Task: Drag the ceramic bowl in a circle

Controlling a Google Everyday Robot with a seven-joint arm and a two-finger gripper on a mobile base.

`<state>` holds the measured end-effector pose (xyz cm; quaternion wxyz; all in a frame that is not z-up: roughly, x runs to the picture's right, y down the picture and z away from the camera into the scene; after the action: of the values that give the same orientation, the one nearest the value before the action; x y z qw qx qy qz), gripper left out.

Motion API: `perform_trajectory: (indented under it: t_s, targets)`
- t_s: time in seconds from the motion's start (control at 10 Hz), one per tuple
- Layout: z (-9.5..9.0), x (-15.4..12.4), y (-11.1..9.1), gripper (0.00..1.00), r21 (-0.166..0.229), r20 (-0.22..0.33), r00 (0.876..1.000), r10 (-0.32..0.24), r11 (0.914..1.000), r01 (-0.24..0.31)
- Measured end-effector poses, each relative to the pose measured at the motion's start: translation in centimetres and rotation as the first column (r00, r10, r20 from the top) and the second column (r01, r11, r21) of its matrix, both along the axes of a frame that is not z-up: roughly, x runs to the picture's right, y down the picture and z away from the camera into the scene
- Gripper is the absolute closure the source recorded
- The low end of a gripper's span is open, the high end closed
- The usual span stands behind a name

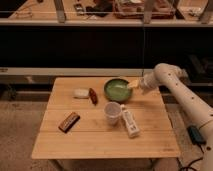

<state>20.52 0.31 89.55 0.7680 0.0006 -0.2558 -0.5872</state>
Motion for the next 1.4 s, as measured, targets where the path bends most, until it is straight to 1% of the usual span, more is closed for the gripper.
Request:
perform_trajectory:
  t_s: [0.3,0.5,0.6,0.8,0.9,1.1,1.2,1.3,1.4]
  targets:
    - [0.0,0.0,0.2,0.30,-0.004,0.004,1.000,-0.005,1.0000,0.005]
    - [0.0,0.0,1.1,0.30,-0.034,0.020,0.999,-0.033,0.9989,0.034]
    - [0.4,-0.2,1.1,0.30,-0.045,0.036,0.998,-0.047,0.9978,0.049]
    - [1.9,-0.4,0.6,0.30,-0.066,0.070,0.996,-0.055,0.9961,0.059]
    - [2.4,-0.3,0.4,0.30,-0.074,0.075,0.996,-0.055,0.9955,0.060]
    - [3.9,0.4,0.0,0.30,-0.097,0.052,0.997,-0.058,0.9933,0.063]
    - [4.5,0.6,-0.2,0.30,-0.104,0.044,0.998,-0.055,0.9928,0.059]
    - [5.2,0.6,-0.6,0.30,-0.112,0.036,0.999,-0.036,0.9929,0.040]
    - [5.9,0.6,-1.1,0.30,-0.118,0.030,0.999,0.015,0.9929,-0.011]
